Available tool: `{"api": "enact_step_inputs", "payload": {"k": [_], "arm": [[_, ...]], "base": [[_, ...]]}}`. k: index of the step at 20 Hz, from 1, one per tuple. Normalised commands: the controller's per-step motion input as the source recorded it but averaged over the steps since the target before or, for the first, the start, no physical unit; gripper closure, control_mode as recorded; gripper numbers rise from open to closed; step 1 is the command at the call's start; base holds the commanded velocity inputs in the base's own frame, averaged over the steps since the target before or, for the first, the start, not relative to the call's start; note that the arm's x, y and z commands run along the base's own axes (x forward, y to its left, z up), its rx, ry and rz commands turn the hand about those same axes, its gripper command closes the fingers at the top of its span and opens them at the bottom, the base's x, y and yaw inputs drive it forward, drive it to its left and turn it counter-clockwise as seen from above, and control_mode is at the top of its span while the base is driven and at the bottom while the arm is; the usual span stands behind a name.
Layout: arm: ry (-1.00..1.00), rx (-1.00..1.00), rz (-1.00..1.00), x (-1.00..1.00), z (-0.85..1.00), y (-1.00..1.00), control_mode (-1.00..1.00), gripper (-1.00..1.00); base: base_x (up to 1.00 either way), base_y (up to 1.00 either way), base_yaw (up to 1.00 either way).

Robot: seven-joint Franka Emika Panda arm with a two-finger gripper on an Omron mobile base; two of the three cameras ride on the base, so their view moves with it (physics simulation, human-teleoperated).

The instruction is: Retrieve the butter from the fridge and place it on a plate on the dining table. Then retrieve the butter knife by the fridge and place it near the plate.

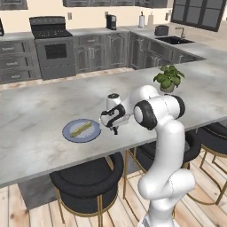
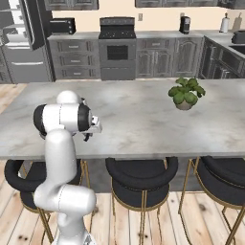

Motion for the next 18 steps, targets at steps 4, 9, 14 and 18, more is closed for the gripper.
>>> {"api": "enact_step_inputs", "payload": {"k": [4,9,14,18], "arm": [[0.00,0.00,0.05,0.18,-0.12,-0.02,-1.00,-1.00],[0.01,0.00,0.01,0.00,0.04,-0.03,-1.00,-1.00],[0.05,0.03,0.00,-0.08,0.43,-0.23,-1.00,-1.00],[0.01,0.04,0.00,-0.57,0.68,-0.21,-1.00,-1.00]], "base": [[0.00,0.00,0.00],[0.00,0.00,0.00],[0.00,0.00,0.00],[0.00,0.00,0.00]]}}
